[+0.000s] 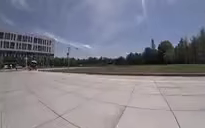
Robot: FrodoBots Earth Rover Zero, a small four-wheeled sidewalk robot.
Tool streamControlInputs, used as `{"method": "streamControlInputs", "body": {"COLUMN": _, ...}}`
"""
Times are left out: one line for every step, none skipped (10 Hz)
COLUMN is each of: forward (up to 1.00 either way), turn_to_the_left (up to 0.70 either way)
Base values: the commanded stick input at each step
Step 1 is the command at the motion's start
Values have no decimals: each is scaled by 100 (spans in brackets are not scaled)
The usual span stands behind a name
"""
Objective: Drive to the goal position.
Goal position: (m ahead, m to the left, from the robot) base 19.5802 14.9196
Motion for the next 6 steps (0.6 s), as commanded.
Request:
{"method": "streamControlInputs", "body": {"forward": 70, "turn_to_the_left": 0}}
{"method": "streamControlInputs", "body": {"forward": 70, "turn_to_the_left": 6}}
{"method": "streamControlInputs", "body": {"forward": 70, "turn_to_the_left": 24}}
{"method": "streamControlInputs", "body": {"forward": 70, "turn_to_the_left": 35}}
{"method": "streamControlInputs", "body": {"forward": 70, "turn_to_the_left": 35}}
{"method": "streamControlInputs", "body": {"forward": 70, "turn_to_the_left": 35}}
